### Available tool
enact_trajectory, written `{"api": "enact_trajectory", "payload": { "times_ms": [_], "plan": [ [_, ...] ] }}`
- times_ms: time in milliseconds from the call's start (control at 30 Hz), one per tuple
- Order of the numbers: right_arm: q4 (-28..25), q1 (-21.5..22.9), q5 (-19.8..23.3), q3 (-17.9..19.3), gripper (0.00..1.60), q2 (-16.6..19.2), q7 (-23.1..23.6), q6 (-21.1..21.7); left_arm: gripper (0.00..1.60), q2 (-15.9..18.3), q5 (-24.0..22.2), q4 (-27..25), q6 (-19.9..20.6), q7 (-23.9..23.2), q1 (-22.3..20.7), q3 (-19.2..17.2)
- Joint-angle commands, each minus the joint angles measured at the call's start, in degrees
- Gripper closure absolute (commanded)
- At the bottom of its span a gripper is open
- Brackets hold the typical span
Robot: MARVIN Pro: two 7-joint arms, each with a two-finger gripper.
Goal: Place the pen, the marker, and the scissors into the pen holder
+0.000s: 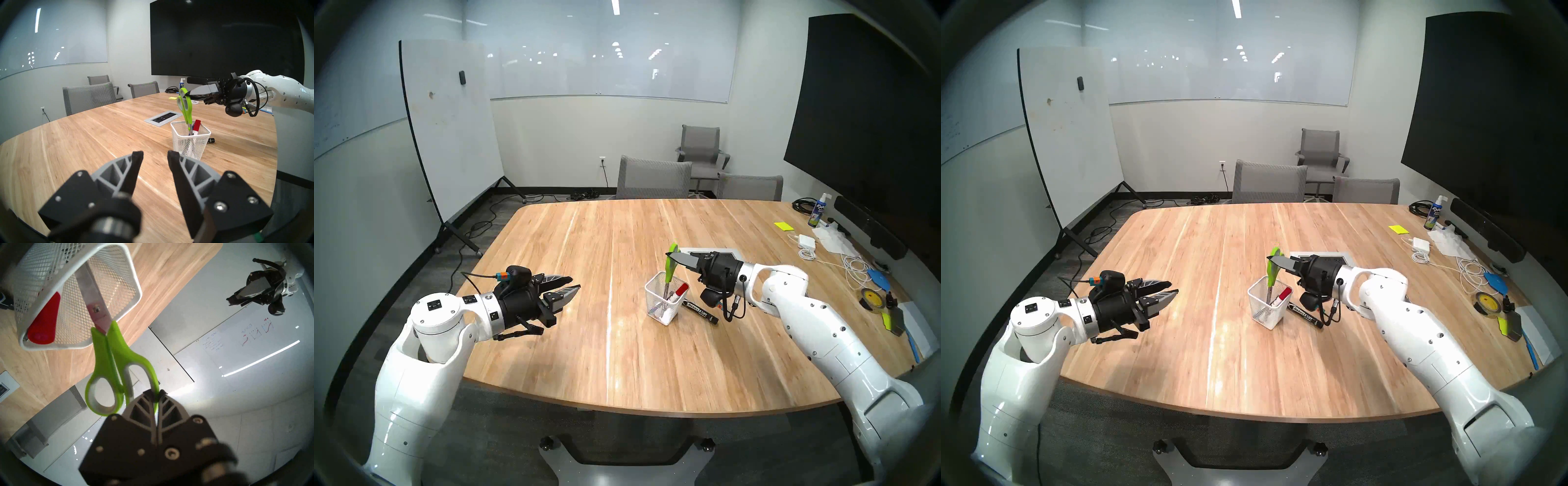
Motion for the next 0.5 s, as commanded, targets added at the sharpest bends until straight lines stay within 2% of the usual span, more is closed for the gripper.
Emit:
{"api": "enact_trajectory", "payload": {
  "times_ms": [0, 400, 467],
  "plan": [
    [-0.4, 0.3, -1.2, -0.2, 1.6, -0.4, -1.5, 2.0, 0.67, 0.1, 0.1, -1.1, -0.1, 0.1, -0.3, -0.2],
    [-2.4, -0.7, -2.9, 0.0, 1.6, 0.4, -0.8, 1.0, 0.67, 0.0, 0.1, -1.0, -0.1, 0.0, -0.3, -0.3],
    [-2.5, -1.0, -2.9, 0.2, 1.3, 0.4, -0.9, 1.0, 0.67, 0.0, 0.2, -1.0, -0.1, 0.0, -0.3, -0.3]
  ]
}}
